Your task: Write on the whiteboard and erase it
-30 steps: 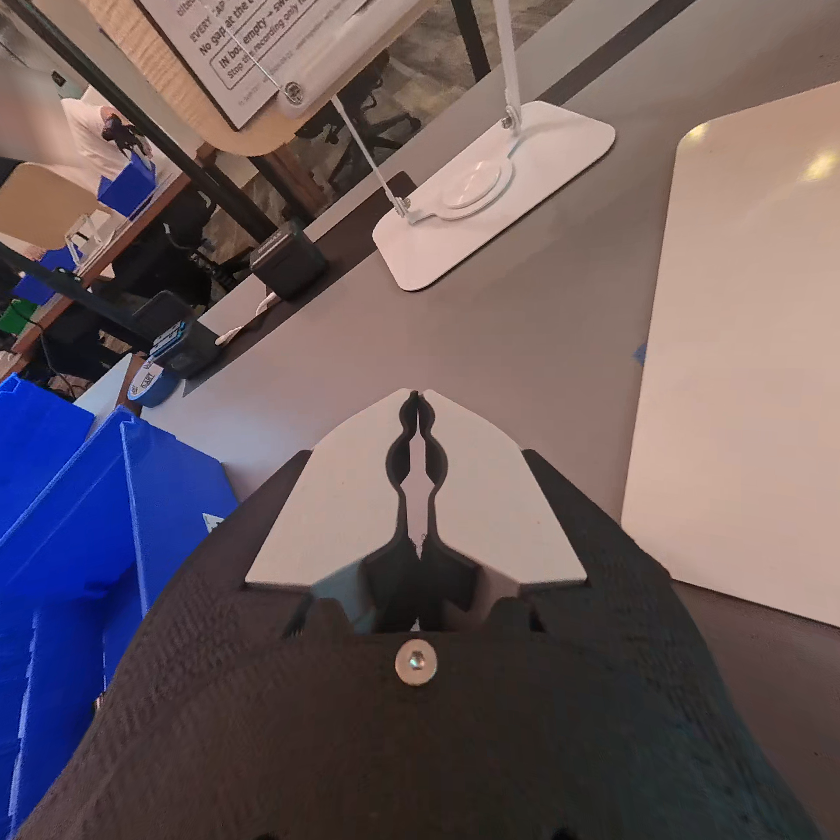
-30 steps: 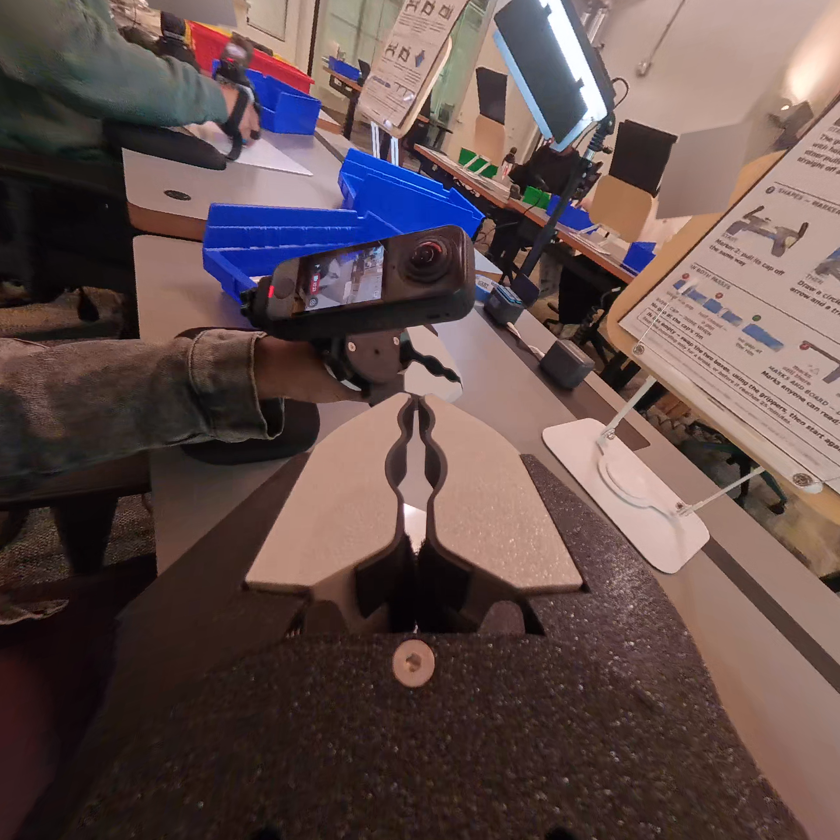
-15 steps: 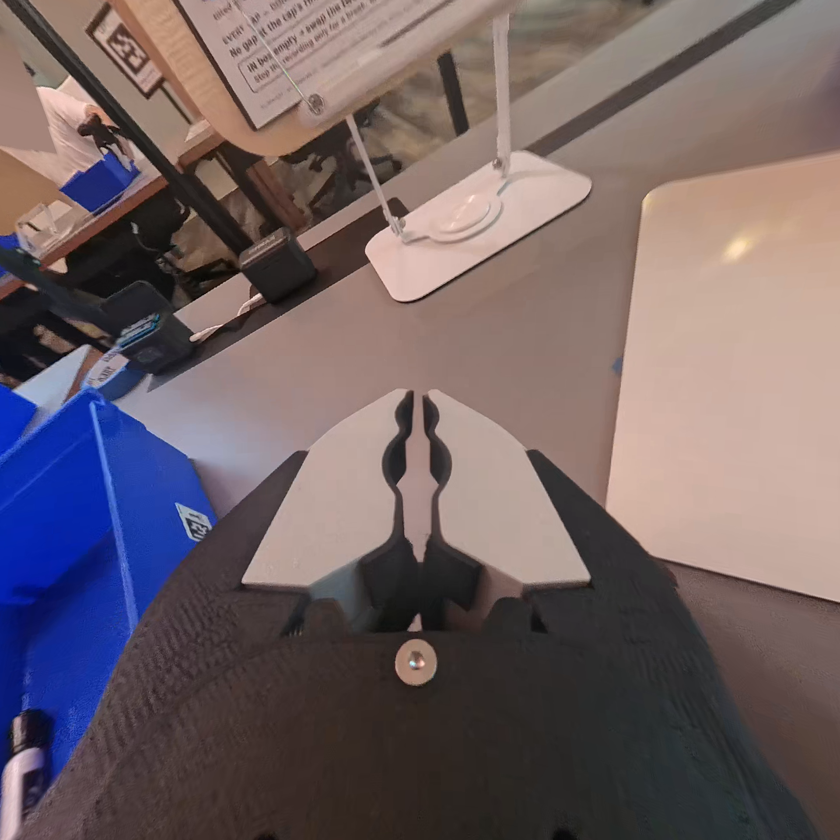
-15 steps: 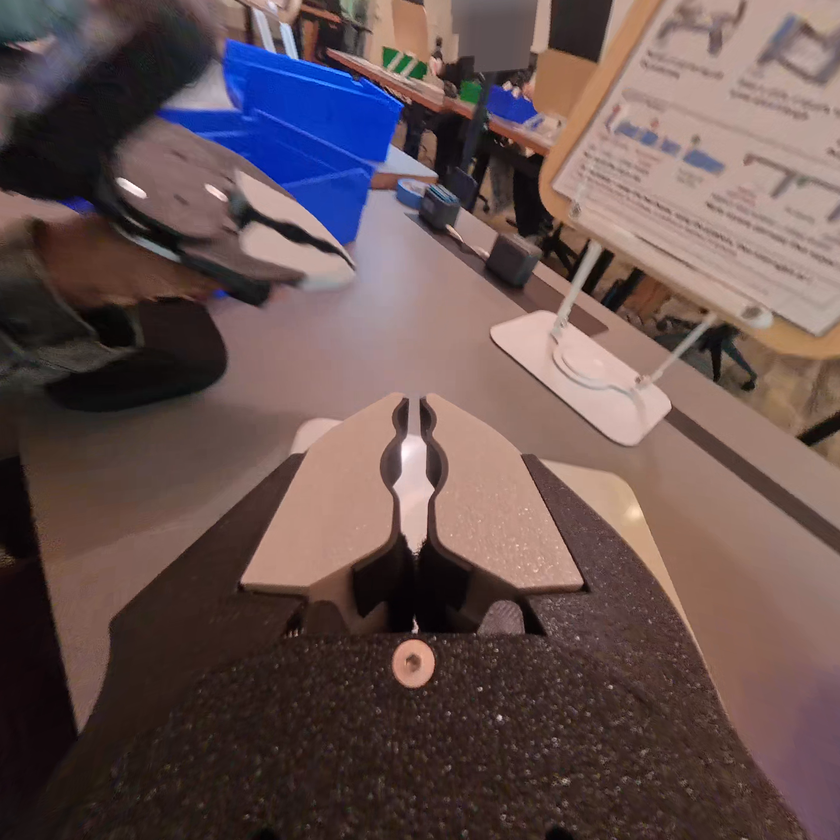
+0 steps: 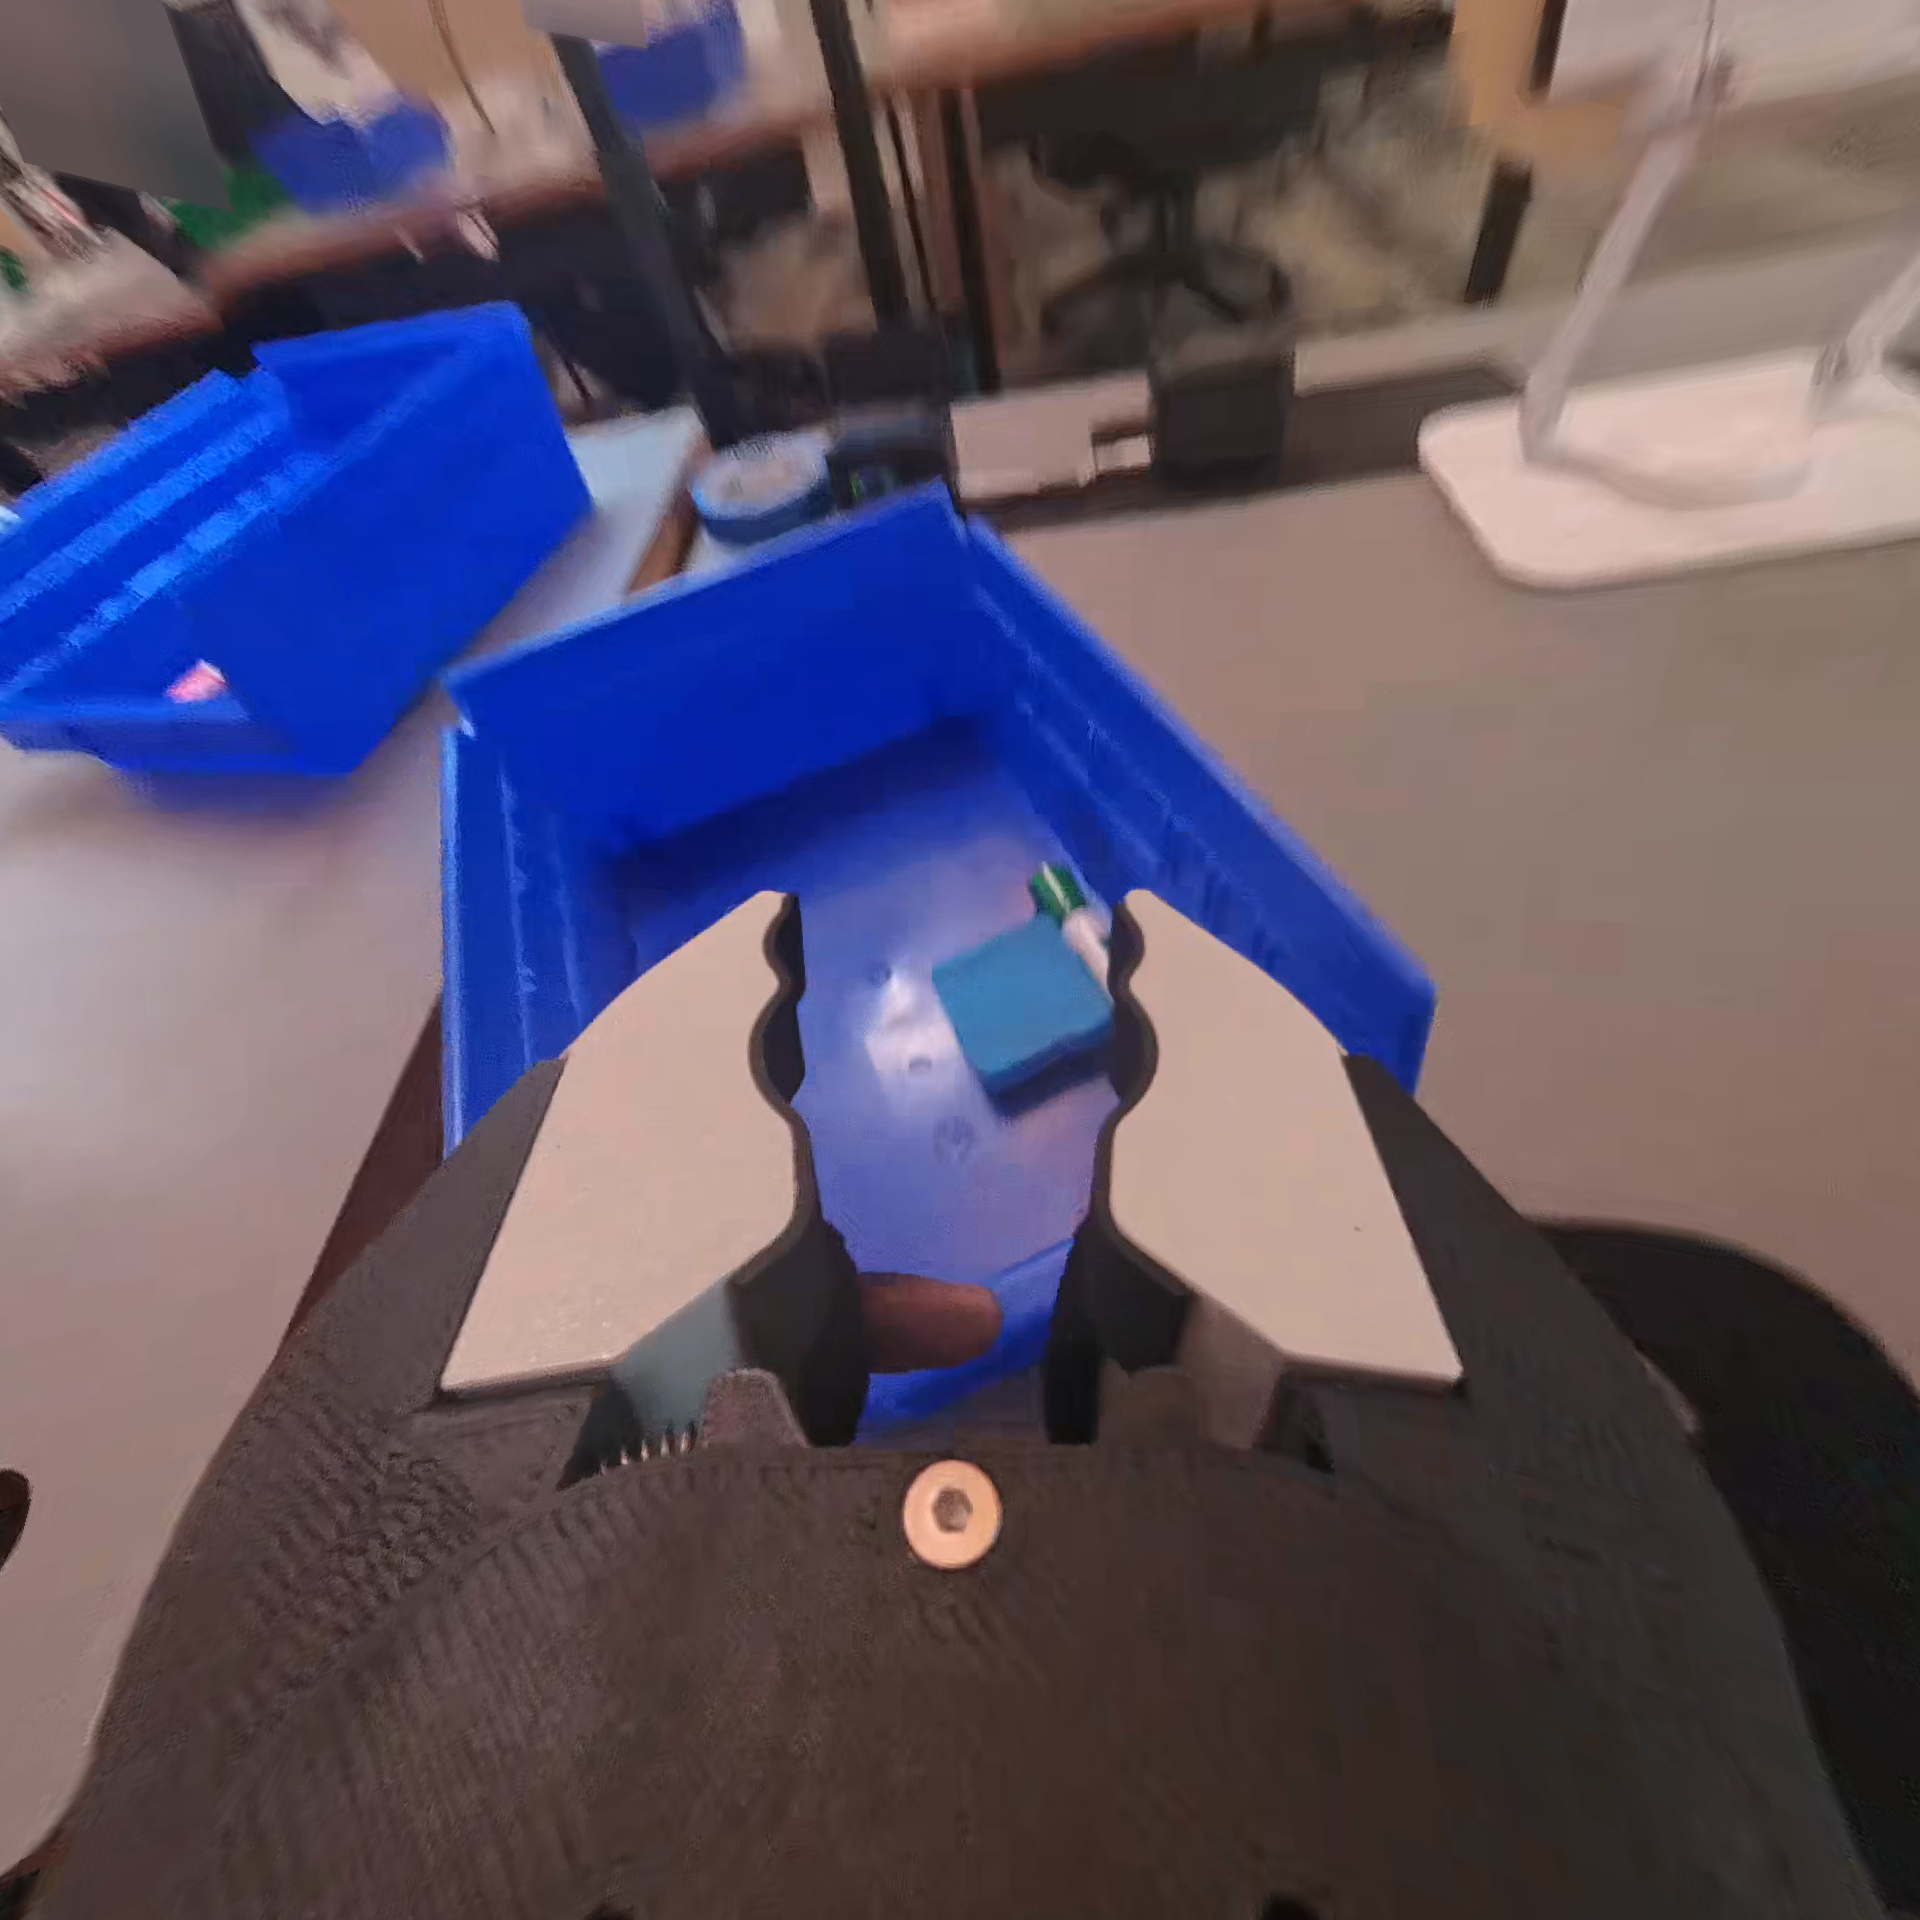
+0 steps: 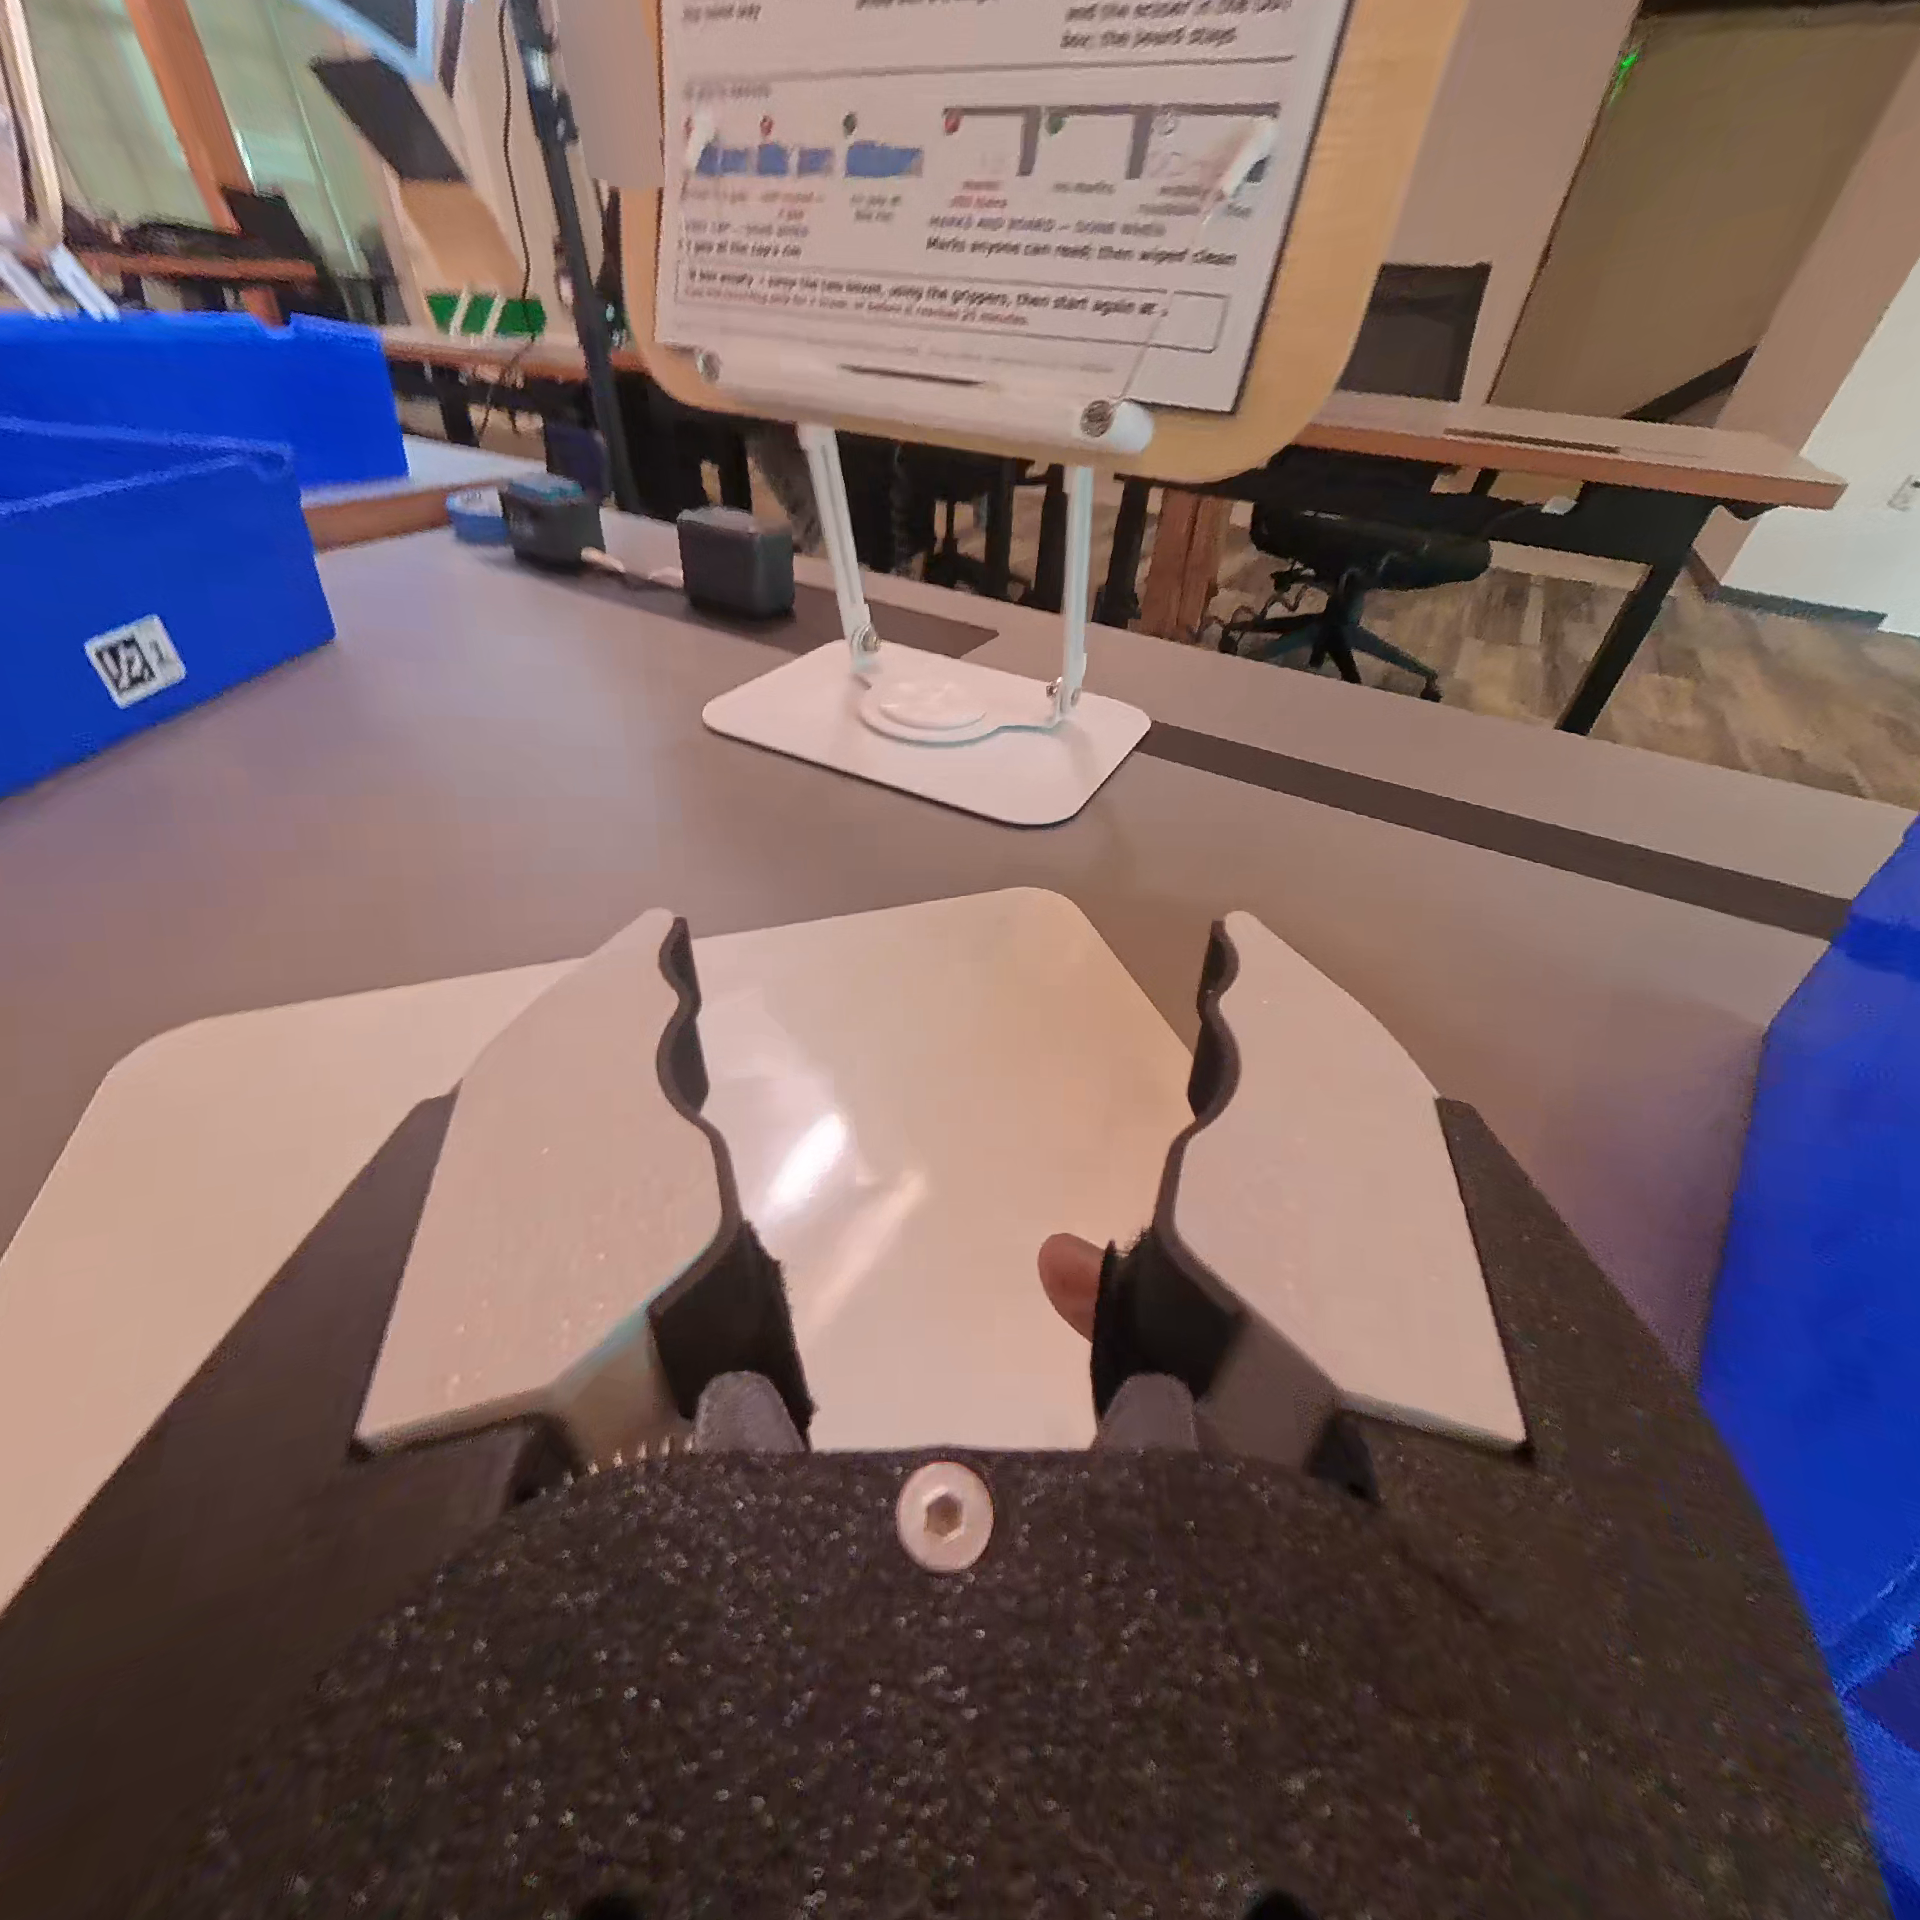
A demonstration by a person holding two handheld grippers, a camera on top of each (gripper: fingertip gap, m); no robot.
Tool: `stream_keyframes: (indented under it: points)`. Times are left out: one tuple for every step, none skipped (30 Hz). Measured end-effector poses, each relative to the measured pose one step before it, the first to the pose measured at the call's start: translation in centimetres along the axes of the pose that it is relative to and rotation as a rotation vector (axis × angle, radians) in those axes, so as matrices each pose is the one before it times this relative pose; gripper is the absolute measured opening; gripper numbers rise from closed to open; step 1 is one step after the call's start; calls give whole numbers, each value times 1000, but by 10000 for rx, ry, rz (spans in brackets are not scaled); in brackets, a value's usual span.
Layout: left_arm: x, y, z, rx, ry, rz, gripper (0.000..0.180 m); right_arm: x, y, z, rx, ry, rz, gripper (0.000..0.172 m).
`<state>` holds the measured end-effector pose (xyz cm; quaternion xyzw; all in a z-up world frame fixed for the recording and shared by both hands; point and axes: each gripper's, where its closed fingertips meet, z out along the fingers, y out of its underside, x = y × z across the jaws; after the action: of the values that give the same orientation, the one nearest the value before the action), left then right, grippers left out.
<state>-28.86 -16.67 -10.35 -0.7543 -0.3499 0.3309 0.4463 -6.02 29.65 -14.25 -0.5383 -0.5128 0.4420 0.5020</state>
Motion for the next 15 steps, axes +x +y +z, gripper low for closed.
stream_keyframes:
  points:
    - [90,916,568,-776,444,266,56,298,153,-9,164,83,188,89]
    - [262,700,728,-661,436,248,57,148,181,-19,62,-8,134,87]
    - [272,357,815,-454,322,139,58,108,175,-26,-49,-34,95,86]
    - [340,131,831,-288,274,101,58,135,135,-56,-98,17,51,86]
    - [389,97,817,-227,280,102,58,155,95,-75,-47,62,-13,85]
    - [366,165,783,-282,257,28,58,108,88,-85,9,54,-54,83]
    - [262,273,691,-389,173,128,57,75,89,-74,7,29,-25,81]
    - [125,281,631,-416,91,561,57,22,62,-84,5,-12,32,80]
    - [205,74,595,-269,184,976,57,14,11,-66,37,-33,91,79]
    - [352,-36,581,-138,394,874,57,45,-45,-54,63,-32,135,78]
    - [322,193,604,-327,551,107,53,26,-50,-45,39,-41,141,76]
    - [275,413,560,-633,660,-615,51,37,-32,-33,7,-27,100,74]
    - [-52,173,494,-520,371,-666,51,110,-5,-41,4,43,28,74]
    - [93,-256,397,-50,197,-238,50,188,41,-48,-14,111,-40,74]
    - [526,-293,272,141,244,185,48,201,52,-42,-39,124,-83,73]
